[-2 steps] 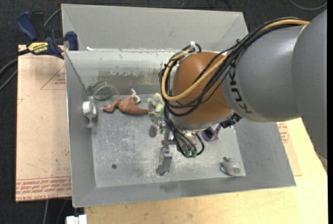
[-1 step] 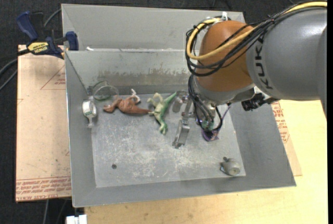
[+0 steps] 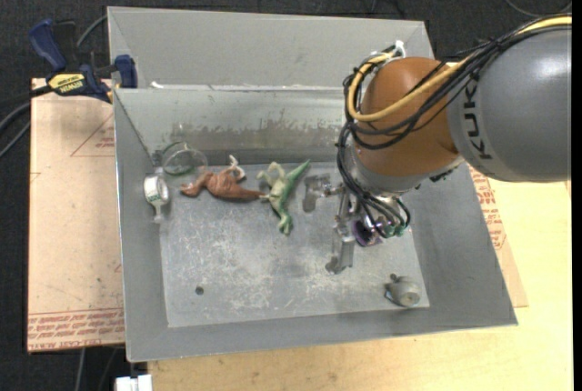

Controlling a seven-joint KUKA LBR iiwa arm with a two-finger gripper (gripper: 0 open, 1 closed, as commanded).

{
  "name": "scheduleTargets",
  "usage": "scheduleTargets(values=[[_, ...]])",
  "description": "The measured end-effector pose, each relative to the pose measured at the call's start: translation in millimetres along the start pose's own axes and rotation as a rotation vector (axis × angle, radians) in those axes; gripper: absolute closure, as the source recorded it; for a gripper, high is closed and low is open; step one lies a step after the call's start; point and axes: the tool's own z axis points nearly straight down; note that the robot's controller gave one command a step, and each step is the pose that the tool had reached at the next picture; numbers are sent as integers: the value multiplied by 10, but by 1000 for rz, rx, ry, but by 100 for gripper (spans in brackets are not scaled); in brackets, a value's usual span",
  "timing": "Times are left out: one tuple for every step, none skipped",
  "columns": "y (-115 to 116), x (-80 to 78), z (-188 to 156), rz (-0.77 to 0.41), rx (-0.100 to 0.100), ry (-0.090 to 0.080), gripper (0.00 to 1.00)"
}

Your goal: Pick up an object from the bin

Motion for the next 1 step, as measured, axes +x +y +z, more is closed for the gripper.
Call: scheduleTargets(values=[[146,-480,214,117,0,0,0]])
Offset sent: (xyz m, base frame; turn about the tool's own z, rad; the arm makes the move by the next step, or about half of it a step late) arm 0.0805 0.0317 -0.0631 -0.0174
